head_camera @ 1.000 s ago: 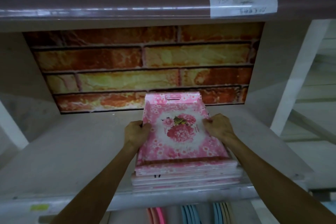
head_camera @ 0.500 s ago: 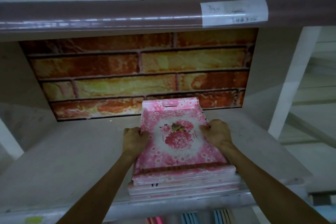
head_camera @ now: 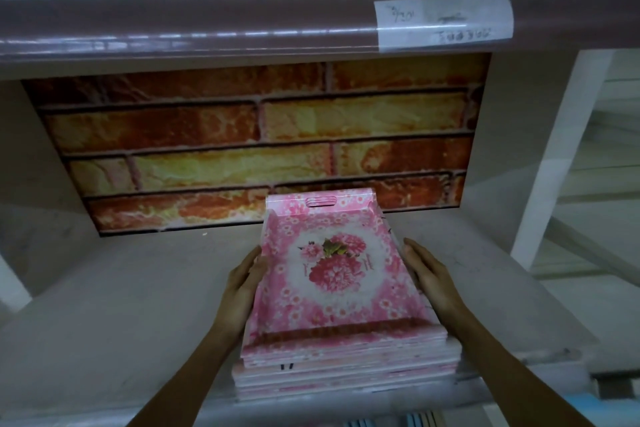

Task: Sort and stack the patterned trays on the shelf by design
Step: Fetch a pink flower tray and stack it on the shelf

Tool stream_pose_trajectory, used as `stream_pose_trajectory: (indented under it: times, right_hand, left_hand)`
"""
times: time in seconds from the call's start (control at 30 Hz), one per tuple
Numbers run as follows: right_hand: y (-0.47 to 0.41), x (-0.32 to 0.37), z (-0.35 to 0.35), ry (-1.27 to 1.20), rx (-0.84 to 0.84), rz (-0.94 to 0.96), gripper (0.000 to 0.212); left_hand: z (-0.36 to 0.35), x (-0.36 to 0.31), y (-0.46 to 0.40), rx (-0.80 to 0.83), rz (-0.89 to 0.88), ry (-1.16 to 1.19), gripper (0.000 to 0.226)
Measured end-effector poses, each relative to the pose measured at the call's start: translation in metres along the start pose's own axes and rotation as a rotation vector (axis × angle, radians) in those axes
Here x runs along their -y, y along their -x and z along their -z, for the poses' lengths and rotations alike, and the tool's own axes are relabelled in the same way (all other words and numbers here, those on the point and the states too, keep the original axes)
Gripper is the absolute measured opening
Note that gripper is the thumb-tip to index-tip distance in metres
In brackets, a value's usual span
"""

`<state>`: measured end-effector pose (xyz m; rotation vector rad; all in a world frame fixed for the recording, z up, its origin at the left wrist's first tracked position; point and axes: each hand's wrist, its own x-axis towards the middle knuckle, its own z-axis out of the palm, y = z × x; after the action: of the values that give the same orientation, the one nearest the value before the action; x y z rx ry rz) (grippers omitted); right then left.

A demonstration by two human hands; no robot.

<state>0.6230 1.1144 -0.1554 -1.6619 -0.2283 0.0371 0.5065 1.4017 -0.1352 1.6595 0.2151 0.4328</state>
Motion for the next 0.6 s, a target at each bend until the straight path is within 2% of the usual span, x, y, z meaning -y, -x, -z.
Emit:
stream_pose_trajectory:
  times: [0.1,0.17,0.23,0.3,0.4,0.53,0.6]
  right_hand:
    - [0.001,0.002,-0.003,-0.075,0.022,-0.001,0.055]
    - [-0.002,0.0,-0.007,-0.139,0.015,-0.02,0.052]
    - [-0.005,0.0,-0.01,-0.224,-0.018,-0.06,0.051]
    - [-0.009,-0.005,-0.011,-0.321,-0.054,-0.108,0.058]
    - [-0.014,-0.008,-0.011,-0.409,-0.05,-0.132,0.061]
    - [-0.008,-0.002,-0.01,-0.385,-0.01,-0.195,0.062]
    - [-0.007,-0.001,-0.007,-0.314,0.003,-0.212,0.075]
  left_hand:
    - [0.0,0.008,-0.005,-0.013,0.085,0.118,0.052]
    - [0.0,0.012,-0.007,-0.008,0.183,0.343,0.063]
    - [0.001,0.02,-0.013,0.026,0.304,0.61,0.063]
    - [-0.005,0.017,-0.01,0.056,0.362,0.725,0.055]
    - [-0.01,0.006,-0.006,-0.052,0.268,0.702,0.031]
    - [-0.007,0.008,-0.011,-0.167,0.198,0.68,0.048]
    - [-0.002,0.01,-0.015,-0.173,0.204,0.702,0.052]
